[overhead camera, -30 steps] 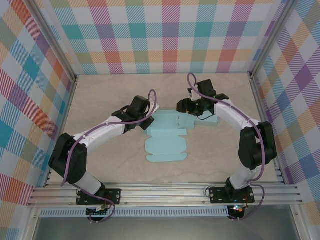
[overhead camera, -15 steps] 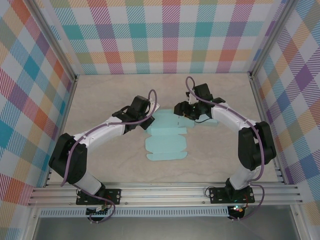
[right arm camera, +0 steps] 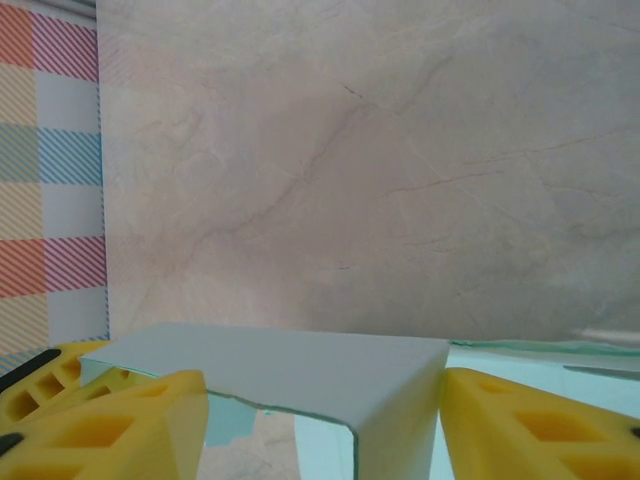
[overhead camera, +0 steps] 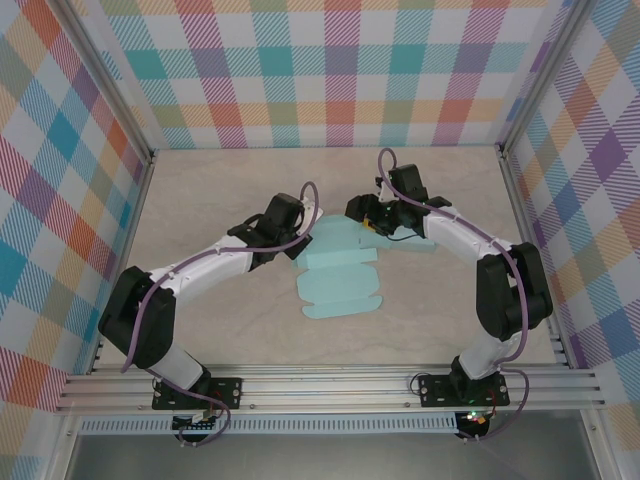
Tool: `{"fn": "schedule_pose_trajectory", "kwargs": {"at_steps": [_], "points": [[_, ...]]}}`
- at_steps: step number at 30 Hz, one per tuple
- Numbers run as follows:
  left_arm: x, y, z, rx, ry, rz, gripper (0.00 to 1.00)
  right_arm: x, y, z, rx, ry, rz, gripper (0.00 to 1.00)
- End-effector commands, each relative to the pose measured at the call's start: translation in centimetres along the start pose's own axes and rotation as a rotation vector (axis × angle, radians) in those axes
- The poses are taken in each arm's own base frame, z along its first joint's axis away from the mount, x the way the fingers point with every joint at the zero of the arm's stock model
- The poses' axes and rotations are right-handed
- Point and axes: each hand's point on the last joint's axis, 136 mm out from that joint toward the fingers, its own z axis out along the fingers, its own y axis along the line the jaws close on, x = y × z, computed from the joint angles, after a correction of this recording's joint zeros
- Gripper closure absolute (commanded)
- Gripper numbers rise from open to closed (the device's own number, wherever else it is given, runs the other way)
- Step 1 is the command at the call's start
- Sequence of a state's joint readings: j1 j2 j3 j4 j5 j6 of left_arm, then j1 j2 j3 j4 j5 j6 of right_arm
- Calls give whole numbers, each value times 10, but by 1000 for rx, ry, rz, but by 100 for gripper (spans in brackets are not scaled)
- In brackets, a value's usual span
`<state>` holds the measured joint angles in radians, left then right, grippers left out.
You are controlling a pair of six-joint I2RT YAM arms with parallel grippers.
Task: Fold the paper box
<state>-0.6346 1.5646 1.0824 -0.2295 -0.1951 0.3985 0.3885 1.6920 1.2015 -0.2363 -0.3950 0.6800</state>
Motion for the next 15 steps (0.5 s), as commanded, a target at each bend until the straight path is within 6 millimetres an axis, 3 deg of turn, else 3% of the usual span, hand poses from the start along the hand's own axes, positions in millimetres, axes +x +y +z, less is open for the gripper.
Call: {"fn": "schedule_pose_trajectory", "kwargs": {"at_steps": [1,15], "points": [[5,-6,7,-14,28,53,99,-3,5,3,-11,-9,5,43],[4,-6,12,-14,41,76,98,5,-20,-2,100,-16,-111,48]]}}
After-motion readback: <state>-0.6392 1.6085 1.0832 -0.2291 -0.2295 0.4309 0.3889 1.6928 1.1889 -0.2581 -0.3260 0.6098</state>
